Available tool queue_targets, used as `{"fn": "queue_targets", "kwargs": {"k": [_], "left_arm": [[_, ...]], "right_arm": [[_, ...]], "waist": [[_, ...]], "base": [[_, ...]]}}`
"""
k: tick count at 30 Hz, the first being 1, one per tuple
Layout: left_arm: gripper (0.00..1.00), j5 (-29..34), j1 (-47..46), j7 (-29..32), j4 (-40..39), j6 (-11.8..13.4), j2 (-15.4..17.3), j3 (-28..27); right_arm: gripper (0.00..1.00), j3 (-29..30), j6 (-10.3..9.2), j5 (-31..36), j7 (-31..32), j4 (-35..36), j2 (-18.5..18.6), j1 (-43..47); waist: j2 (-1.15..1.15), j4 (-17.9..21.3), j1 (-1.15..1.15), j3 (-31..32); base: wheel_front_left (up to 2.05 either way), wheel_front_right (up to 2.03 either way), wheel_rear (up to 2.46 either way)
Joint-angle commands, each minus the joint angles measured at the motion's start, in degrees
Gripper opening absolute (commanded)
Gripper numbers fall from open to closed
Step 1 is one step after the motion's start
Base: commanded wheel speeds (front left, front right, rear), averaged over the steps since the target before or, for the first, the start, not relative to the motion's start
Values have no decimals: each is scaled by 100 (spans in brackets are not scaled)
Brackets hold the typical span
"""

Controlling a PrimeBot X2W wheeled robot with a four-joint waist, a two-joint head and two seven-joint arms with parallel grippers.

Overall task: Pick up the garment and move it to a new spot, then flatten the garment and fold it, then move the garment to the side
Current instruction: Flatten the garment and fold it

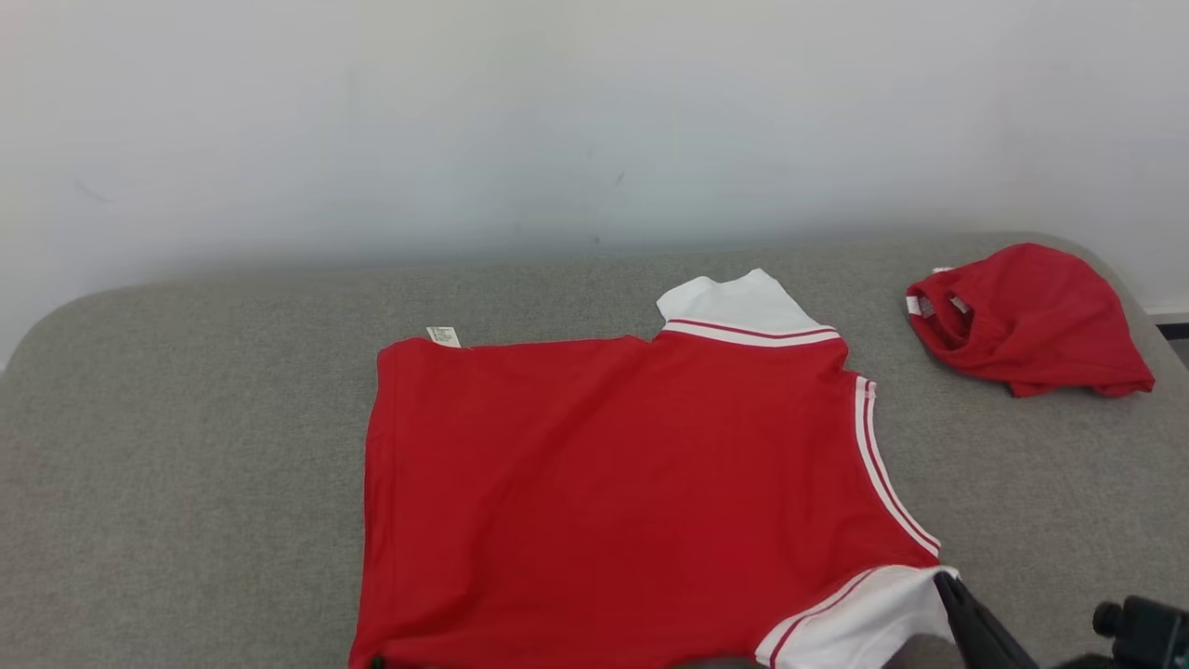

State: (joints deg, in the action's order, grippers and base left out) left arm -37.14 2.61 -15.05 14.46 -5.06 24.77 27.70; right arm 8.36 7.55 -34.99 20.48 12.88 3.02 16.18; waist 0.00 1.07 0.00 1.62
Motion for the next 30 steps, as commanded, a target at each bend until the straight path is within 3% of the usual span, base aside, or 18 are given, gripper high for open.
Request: {"fn": "queue_targets", "kwargs": {"k": [1,7,15,22,30], "left_arm": [[0,95,-84,-16,-27,-30,-26,-58],[0,246,-422,-17,136,-138,-65,-111],[0,311,-1225,-16,703,-223,-140,52],[0,237,-2002,-16,1181,-237,-221,334],[0,136,-2581,-16,1492,-239,-153,597]], "right_arm": [[0,7,-14,88,31,-50,54,-232],[0,-93,-14,249,144,-793,339,-1340],[0,-305,-14,427,-67,-2615,540,-3092],[0,-544,-14,634,-593,-4238,627,-4386],[0,-862,-14,707,-1371,-5511,726,-5231]], "waist": [[0,-45,0,-14],[0,-145,0,-134],[0,-179,0,-511],[0,-233,0,-918],[0,-191,0,-1181]], "base": [[0,0,0],[0,0,0],[0,0,0],[0,0,0],[0,0,0]]}}
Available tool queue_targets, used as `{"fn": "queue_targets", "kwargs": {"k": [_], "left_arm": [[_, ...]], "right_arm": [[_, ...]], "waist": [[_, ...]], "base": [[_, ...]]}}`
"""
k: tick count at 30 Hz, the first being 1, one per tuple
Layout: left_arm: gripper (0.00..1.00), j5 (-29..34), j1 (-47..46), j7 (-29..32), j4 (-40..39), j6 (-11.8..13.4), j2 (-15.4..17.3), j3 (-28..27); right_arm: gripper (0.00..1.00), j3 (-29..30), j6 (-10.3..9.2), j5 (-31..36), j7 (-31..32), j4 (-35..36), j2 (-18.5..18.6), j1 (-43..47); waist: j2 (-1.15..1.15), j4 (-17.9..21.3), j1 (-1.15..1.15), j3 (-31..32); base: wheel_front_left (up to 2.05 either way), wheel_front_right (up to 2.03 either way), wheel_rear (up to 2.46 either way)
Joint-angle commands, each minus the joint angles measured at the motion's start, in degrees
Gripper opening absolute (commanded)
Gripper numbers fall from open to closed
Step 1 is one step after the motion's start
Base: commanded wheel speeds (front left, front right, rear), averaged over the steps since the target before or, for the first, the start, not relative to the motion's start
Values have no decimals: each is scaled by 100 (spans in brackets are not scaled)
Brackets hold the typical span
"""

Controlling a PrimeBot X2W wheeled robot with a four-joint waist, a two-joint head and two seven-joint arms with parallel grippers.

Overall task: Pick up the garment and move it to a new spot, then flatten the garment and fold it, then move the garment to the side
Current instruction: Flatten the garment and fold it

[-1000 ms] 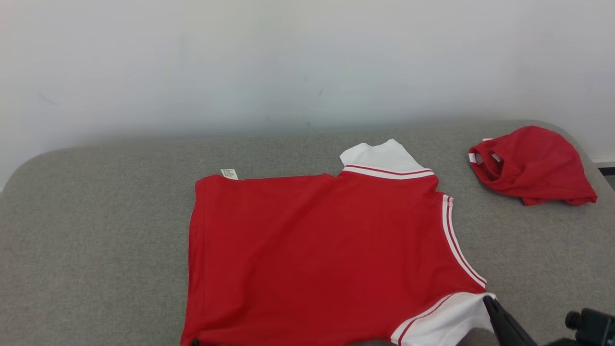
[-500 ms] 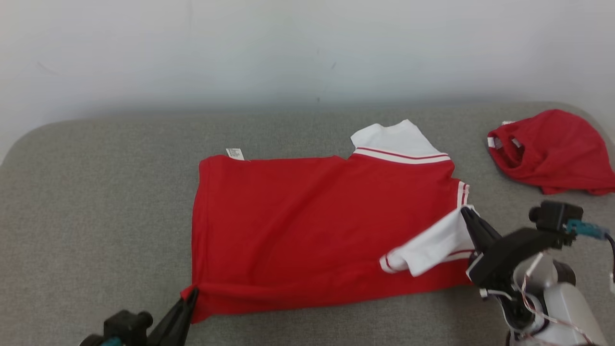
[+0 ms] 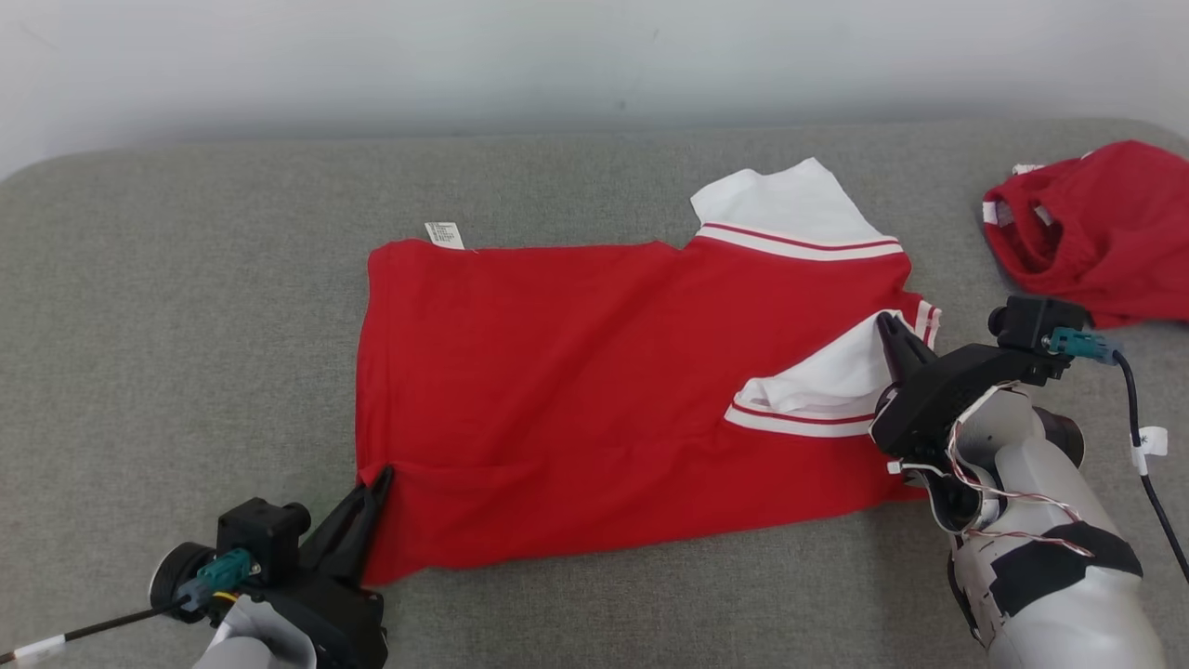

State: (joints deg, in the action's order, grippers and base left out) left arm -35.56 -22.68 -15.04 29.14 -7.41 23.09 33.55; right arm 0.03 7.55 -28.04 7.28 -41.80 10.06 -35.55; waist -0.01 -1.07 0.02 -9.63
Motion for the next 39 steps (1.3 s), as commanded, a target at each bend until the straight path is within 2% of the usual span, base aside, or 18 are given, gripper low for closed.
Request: {"fn": "queue_targets", "kwargs": {"k": [1,4,5,6,7,16,23,31,38,39], "left_arm": [[0,-63,-92,-17,61,-4,5,24],[0,-46,-156,-18,163,-5,11,47],[31,-10,-184,-18,202,-5,1,51],[97,40,-200,-18,207,-5,-24,29],[100,81,-204,-18,189,-5,-55,-47],[100,660,696,-17,-269,4,-437,-1035],[100,773,1451,-17,-288,-3,-676,-1139],[100,614,1286,-18,220,-5,-772,-1088],[100,456,982,-17,586,-5,-935,-1093],[100,440,945,-17,656,-5,-962,-1082]], "right_arm": [[0,-68,-14,-32,-107,-167,15,-117],[0,-196,-14,-102,-230,-352,14,-218],[90,-271,-14,-142,-321,-411,29,-250],[100,-337,-14,-204,-405,-466,42,-256],[100,-404,-14,-258,-500,-482,77,-247],[100,-1079,-14,-686,-1213,-269,746,634],[100,-1422,-14,-682,-1384,-56,1275,1457],[100,-1377,-14,-591,-1370,-362,1199,1433],[100,-1496,-14,-569,-1337,-620,984,1218],[97,-1522,-14,-585,-1316,-650,950,1197]], "waist": [[1,32,-2,-63],[1,52,-2,-66],[1,58,-2,-53],[1,60,-2,-26],[1,56,-2,5],[1,-47,-2,569],[1,-25,-2,697],[1,36,-2,521],[1,39,-2,338],[1,43,-2,330]], "base": [[0,0,0],[0,0,0],[0,0,0],[0,0,0],[0,0,0],[0,0,0],[0,0,0],[0,0,0],[0,0,0],[0,0,0]]}}
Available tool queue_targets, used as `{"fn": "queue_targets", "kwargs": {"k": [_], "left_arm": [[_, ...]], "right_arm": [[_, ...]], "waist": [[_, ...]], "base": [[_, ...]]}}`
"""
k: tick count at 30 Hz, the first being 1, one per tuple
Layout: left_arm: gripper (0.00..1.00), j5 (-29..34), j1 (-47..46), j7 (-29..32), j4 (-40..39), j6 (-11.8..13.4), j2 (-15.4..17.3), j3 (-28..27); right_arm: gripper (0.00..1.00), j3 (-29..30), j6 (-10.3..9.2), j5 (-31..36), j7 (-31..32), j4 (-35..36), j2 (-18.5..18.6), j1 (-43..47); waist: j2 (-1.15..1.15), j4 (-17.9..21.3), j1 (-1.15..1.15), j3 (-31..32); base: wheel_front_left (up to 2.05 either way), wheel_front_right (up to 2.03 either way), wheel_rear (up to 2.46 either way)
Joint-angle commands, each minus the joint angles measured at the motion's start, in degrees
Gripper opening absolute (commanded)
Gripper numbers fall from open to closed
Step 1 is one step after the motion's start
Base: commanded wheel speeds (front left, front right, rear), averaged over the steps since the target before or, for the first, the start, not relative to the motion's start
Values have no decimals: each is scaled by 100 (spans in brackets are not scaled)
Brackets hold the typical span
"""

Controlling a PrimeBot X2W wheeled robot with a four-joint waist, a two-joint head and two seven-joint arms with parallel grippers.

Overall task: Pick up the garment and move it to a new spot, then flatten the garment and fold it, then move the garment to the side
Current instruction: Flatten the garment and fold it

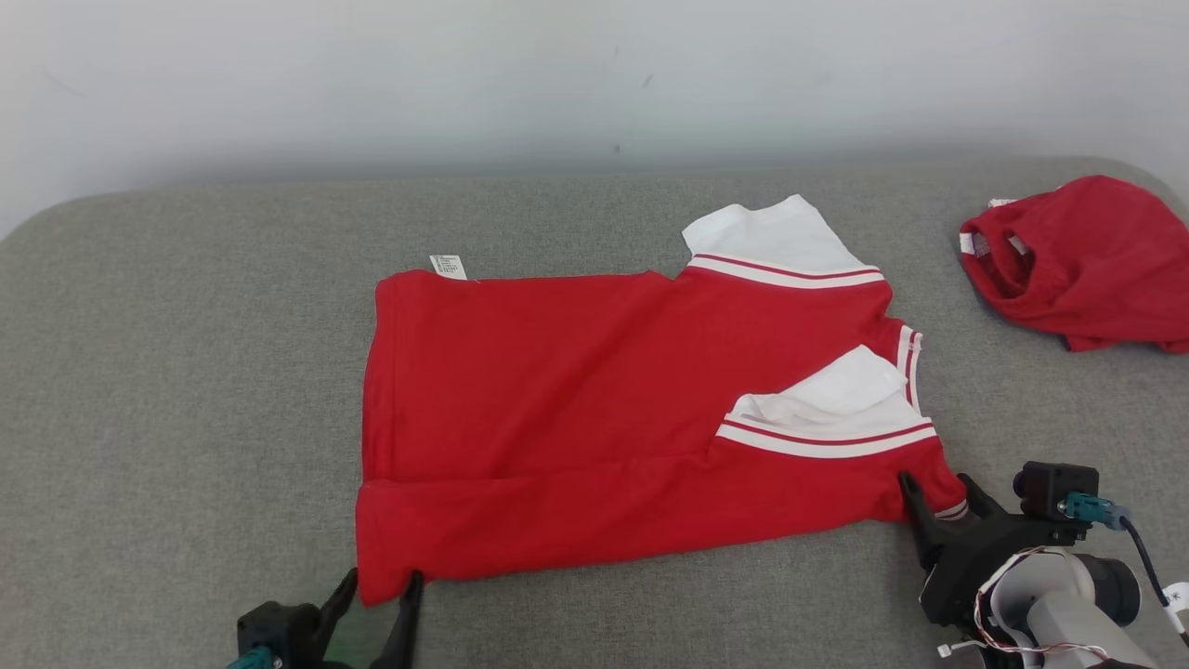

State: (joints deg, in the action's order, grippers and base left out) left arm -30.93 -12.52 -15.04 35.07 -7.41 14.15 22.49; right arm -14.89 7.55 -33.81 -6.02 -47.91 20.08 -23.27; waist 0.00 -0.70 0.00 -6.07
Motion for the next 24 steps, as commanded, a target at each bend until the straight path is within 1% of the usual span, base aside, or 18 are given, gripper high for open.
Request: {"fn": "queue_targets", "kwargs": {"k": [1,2,3,4,5,6,7,11,14,19,24], "left_arm": [[100,-80,-99,-17,147,-5,-111,10],[87,-117,-127,-17,257,-5,-138,-33],[49,-134,-160,-17,395,-4,-145,-104],[33,-142,-176,-17,525,5,-178,-107],[9,-145,-194,-17,635,4,-225,-88],[9,-145,-194,-17,635,4,-225,-88],[0,-149,-224,-17,692,3,-265,-77],[0,-145,-175,-17,692,1,-321,-70],[0,-104,55,-17,528,1,-267,-118],[0,-50,519,-17,200,2,-142,-257],[0,127,1033,-17,-67,2,-108,-364]], "right_arm": [[43,-48,-14,-24,13,-73,-74,-48],[7,-74,-14,-31,5,-108,-93,-54],[0,-97,-14,-54,-6,-133,-119,-47],[0,-117,-14,-72,-19,-158,-136,-35],[0,-129,-14,-83,-36,-182,-137,-11],[0,-129,-14,-83,-36,-182,-137,-11],[0,-136,-14,-111,-50,-211,-136,12],[0,-167,-14,-278,-175,-181,-170,212],[0,-211,-14,-435,-273,-36,-157,445],[0,-282,-14,-592,-291,388,-95,929],[0,-114,-14,-663,-278,782,46,1474]], "waist": [[0,10,0,-25],[0,12,0,-17],[0,20,0,-1],[0,27,0,19],[0,35,0,50],[0,35,0,50],[0,41,0,76],[0,44,0,296],[0,70,0,543],[0,152,0,758],[0,147,0,867]], "base": [[0,0,0],[0,0,0],[0,0,0],[0,0,0],[0,0,0],[0,0,0],[0,0,0],[0,0,0],[0,0,0],[0,0,0],[0,0,0]]}}
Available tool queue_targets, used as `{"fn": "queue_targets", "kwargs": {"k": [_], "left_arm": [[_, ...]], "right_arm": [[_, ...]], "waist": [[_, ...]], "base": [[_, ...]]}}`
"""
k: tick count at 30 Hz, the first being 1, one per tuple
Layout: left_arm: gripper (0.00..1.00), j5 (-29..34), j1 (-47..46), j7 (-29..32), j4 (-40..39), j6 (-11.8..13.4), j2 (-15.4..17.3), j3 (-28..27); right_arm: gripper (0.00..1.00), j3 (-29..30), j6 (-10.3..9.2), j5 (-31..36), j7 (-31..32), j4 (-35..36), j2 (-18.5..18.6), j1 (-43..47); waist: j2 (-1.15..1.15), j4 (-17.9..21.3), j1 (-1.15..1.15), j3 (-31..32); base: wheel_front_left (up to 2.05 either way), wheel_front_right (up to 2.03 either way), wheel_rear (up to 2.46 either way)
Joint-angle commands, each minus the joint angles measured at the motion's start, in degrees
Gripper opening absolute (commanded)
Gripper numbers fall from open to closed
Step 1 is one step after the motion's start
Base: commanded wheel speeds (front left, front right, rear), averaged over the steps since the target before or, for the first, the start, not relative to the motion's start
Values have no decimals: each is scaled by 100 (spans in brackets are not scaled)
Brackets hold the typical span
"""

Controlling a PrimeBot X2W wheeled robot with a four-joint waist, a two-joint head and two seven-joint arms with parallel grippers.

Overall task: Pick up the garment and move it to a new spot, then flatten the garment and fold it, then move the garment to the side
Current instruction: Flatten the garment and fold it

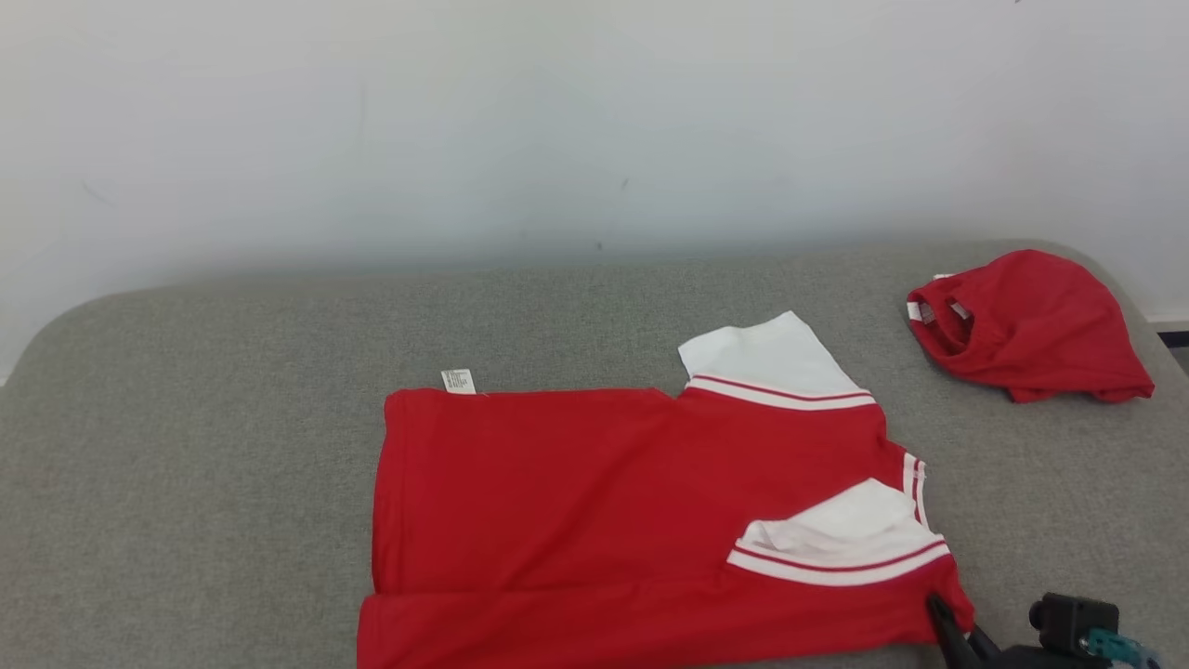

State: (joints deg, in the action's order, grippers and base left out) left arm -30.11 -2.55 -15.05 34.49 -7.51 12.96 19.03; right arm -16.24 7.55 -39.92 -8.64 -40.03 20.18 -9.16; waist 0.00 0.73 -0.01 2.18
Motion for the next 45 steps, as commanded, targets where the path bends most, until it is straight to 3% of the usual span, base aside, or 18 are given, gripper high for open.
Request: {"fn": "queue_targets", "kwargs": {"k": [1,6,7,8,15,21,26,31,45], "left_arm": [[0,65,126,-16,-32,12,-5,-21],[0,122,383,-16,-76,22,-102,-43],[100,147,370,-16,-103,37,-130,-66],[100,181,347,-17,-199,54,-142,-126],[100,661,554,-16,-1280,256,-291,-984],[100,1441,743,-16,-2351,429,-352,-1718],[100,2024,821,-16,-2804,355,-263,-1929],[100,2283,877,-16,-2737,241,-146,-1850],[100,1905,728,-8,-2212,106,-143,-1925]], "right_arm": [[0,100,-14,-66,6,56,52,189],[0,388,-14,23,247,357,9,650],[83,473,-14,47,233,416,-33,692],[100,547,-14,85,227,465,-81,724],[100,1147,-14,639,-323,1207,-268,857],[100,1569,-14,1207,-592,1962,-496,963],[100,1714,-14,1722,-648,2445,-744,1052],[100,1777,-14,2053,-654,2717,-956,1125],[100,1735,-14,2775,-657,2974,-1342,1448]], "waist": [[0,-14,1,60],[0,-40,1,93],[0,-39,1,99],[0,-43,1,107],[0,-92,1,189],[0,-146,1,240],[0,-185,1,289],[0,-221,1,349],[0,-281,1,542]], "base": [[0,0,0],[0,0,0],[0,0,0],[0,0,0],[0,0,0],[0,0,0],[0,0,0],[0,0,0],[0,0,0]]}}
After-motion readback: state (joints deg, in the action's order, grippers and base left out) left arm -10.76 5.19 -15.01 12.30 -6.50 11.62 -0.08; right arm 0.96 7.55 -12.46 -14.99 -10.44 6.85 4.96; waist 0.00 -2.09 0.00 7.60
